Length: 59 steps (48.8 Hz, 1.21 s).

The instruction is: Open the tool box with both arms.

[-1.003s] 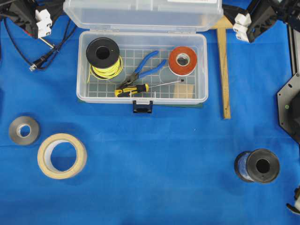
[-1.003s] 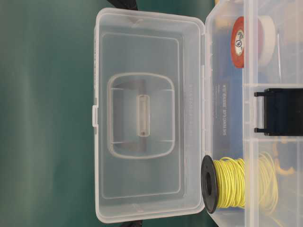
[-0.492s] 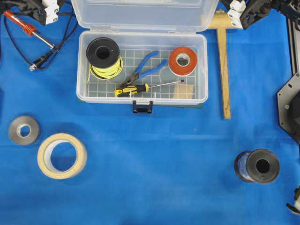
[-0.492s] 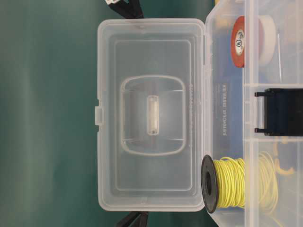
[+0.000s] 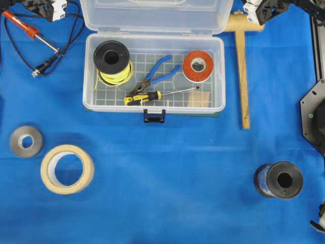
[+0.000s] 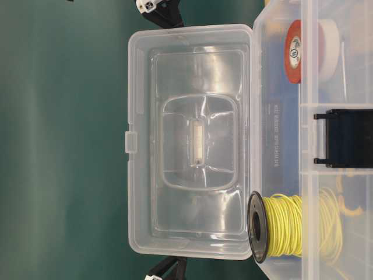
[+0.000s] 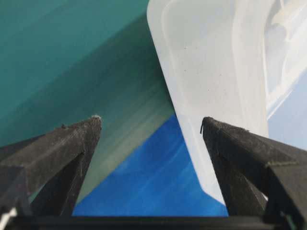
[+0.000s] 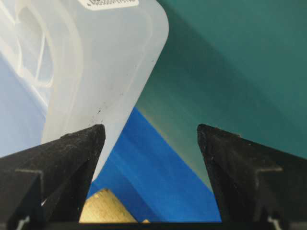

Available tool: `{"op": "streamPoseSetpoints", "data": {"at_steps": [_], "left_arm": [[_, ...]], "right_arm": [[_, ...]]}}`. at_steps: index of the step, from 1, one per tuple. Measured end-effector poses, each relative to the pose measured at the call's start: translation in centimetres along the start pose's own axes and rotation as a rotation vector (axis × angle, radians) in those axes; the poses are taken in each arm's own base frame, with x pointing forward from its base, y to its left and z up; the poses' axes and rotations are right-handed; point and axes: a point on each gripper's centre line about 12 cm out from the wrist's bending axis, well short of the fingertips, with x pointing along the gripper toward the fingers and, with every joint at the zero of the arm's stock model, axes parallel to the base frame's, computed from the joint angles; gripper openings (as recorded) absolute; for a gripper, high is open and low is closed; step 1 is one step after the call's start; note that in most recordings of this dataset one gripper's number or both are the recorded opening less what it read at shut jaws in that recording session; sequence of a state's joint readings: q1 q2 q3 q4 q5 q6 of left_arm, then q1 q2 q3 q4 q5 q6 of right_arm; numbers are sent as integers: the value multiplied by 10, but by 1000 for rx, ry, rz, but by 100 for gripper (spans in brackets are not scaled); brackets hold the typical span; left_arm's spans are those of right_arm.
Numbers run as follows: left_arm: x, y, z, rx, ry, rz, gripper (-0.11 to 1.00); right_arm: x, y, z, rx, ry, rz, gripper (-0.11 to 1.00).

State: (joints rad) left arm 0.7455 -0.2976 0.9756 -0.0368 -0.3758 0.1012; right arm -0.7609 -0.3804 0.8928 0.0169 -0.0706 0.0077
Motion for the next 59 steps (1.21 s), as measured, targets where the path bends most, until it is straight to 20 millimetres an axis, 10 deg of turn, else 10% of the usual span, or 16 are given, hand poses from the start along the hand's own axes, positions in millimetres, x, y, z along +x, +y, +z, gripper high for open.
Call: {"op": "streamPoseSetpoints", "data": {"at_steps": [44, 59], "left_arm": [[-30, 19, -16, -37, 24, 64, 91], [-47, -40, -21, 30, 31, -144, 91]], "right_arm": [[-34, -18, -9, 35, -37, -56, 82], [-38, 52, -22, -70, 41, 172, 82]]}}
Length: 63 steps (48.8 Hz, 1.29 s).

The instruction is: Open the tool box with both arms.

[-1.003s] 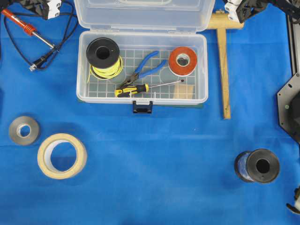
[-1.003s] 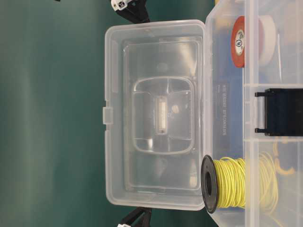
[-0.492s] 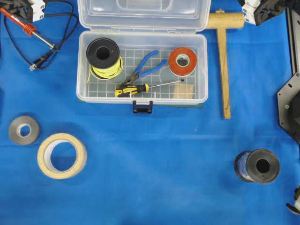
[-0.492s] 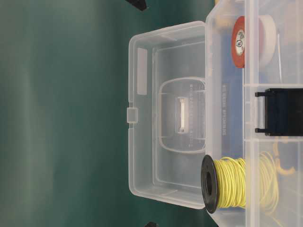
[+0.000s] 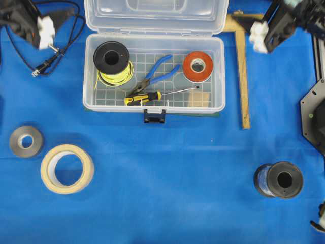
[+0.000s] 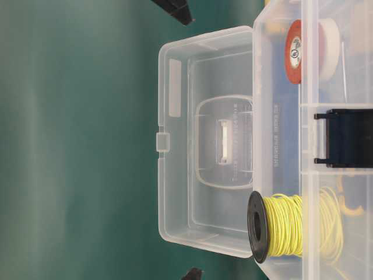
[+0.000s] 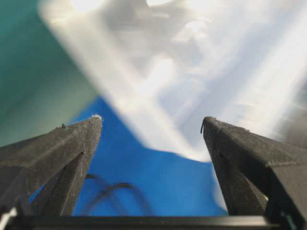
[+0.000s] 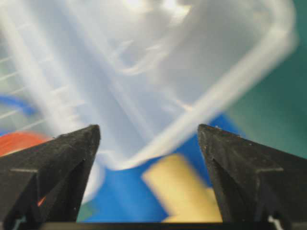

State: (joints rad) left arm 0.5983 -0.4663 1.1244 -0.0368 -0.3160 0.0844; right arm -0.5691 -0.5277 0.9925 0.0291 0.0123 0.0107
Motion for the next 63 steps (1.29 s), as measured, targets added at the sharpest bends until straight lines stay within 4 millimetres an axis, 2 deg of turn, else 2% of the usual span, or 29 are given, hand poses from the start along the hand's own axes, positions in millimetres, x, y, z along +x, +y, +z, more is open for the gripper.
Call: {"op": "streamPoseSetpoints", "data": {"at_steps": [8, 15, 21, 26, 33, 44, 53, 63], "left_arm": [[-16, -43, 0, 55, -27, -160, 91], [-34, -76, 1, 97, -66, -297, 91], [-47, -90, 1, 115, -94, -364, 91], [-56, -96, 2, 123, -112, -402, 91], [-67, -94, 4, 121, -130, -411, 90], [-88, -85, 4, 122, -137, -415, 90], [-100, -80, -2, 125, -108, -418, 89], [-110, -74, -9, 129, -102, -419, 89]], "right_arm": [[-5, 52, -9, -88, 47, 169, 82], [-13, 85, -15, -144, 58, 279, 82], [-20, 105, -19, -182, 62, 352, 82], [-22, 111, -22, -191, 66, 372, 82], [-30, 109, -26, -200, 84, 379, 82], [-67, 96, -21, -186, 17, 392, 82], [-94, 83, -28, -178, -7, 400, 82], [-108, 75, -42, -158, 7, 404, 82]]}}
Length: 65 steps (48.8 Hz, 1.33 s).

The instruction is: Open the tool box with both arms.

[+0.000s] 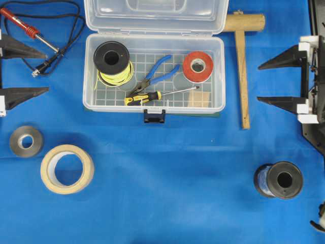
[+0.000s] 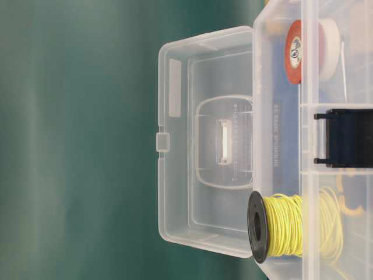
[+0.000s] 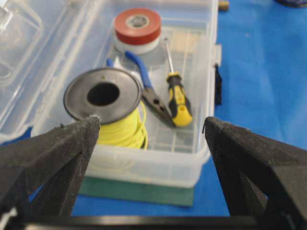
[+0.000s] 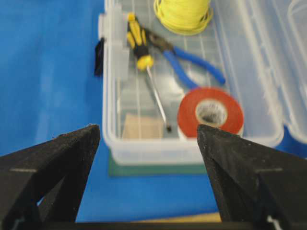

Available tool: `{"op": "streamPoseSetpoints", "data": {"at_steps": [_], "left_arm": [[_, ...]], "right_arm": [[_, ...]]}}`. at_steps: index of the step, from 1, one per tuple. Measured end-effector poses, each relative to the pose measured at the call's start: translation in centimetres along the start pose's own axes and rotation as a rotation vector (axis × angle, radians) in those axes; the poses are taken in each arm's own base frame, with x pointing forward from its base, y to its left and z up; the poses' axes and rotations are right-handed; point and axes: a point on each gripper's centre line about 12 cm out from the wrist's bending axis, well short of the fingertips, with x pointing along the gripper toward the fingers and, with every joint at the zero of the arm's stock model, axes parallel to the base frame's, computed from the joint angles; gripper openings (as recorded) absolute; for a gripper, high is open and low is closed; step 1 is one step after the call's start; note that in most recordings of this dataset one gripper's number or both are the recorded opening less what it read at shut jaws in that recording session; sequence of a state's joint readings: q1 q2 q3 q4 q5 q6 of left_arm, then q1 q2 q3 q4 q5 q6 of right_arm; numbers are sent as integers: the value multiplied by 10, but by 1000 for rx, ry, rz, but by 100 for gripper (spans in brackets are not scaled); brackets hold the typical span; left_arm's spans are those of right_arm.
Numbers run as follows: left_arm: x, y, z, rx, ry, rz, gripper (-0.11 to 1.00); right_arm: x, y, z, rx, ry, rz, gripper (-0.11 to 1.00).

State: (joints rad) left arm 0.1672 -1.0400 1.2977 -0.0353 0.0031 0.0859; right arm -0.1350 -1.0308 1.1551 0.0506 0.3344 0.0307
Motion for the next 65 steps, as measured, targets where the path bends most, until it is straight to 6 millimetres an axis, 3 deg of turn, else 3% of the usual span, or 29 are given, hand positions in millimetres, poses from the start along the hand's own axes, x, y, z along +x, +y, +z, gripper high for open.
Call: {"op": "streamPoseSetpoints", "data": {"at_steps": [9, 19, 65], "left_arm": [[-8, -1, -17, -3, 27, -4, 89], [-12, -2, -21, -6, 53, -8, 89], [-13, -2, -26, -29, 76, -9, 89]], "right_arm": [[1, -1, -20, 54, 61, -5, 82], [4, -3, -34, 85, 93, -10, 82], [4, -1, -35, 82, 96, -1, 81]]}}
